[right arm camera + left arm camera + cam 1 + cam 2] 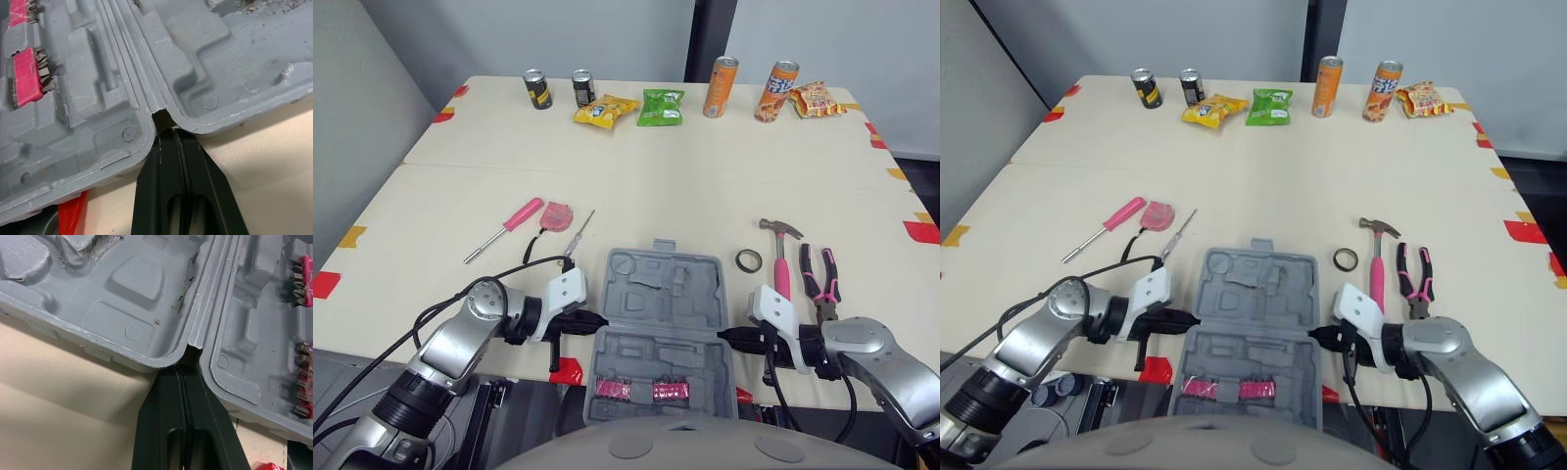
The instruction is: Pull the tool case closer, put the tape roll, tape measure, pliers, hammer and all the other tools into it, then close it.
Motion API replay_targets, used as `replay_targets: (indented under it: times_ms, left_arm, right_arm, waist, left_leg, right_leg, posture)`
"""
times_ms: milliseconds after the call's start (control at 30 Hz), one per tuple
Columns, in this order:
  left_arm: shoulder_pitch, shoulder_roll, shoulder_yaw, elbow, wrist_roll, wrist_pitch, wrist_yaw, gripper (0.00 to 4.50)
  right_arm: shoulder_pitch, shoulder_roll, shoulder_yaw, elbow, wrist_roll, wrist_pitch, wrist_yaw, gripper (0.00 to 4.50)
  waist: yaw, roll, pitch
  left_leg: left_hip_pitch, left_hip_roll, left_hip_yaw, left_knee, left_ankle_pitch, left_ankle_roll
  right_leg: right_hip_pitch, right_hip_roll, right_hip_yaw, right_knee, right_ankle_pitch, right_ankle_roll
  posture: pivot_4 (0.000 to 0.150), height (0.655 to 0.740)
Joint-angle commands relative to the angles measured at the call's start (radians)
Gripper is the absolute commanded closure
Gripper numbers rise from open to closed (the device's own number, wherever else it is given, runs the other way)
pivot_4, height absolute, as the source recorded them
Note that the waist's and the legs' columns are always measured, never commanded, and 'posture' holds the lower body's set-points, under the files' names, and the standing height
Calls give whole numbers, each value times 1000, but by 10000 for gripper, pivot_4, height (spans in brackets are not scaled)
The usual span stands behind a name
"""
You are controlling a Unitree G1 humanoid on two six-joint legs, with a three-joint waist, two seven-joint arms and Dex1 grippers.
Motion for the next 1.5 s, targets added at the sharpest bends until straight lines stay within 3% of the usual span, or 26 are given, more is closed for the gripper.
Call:
replay_targets:
  times_ms: [33,1100,1500]
  left_arm:
    - [-24,-20,26,41,45,-2,98,44853]
    - [-8,4,22,47,42,-1,83,44853]
    - [38,108,127,16,-16,-10,34,44853]
  right_arm:
    - [0,0,-7,-13,9,-22,6,44690]
    - [0,-6,-15,16,2,-48,1,44690]
    - [56,-59,-137,34,49,-96,55,44690]
  waist:
    - [0,0,0]
    - [-4,0,0]
    - [-20,-2,2]
  left_leg:
    - [0,0,0,0,0,0]
    - [0,0,0,0,0,0]
    - [0,3,0,-1,0,-1]
  right_leg:
    - [0,0,0,0,0,0]
    - [0,-1,0,0,0,0]
    - [-1,0,0,-1,0,0]
  posture:
    - [1500,7400]
    - [1500,7400]
    - [1500,7400]
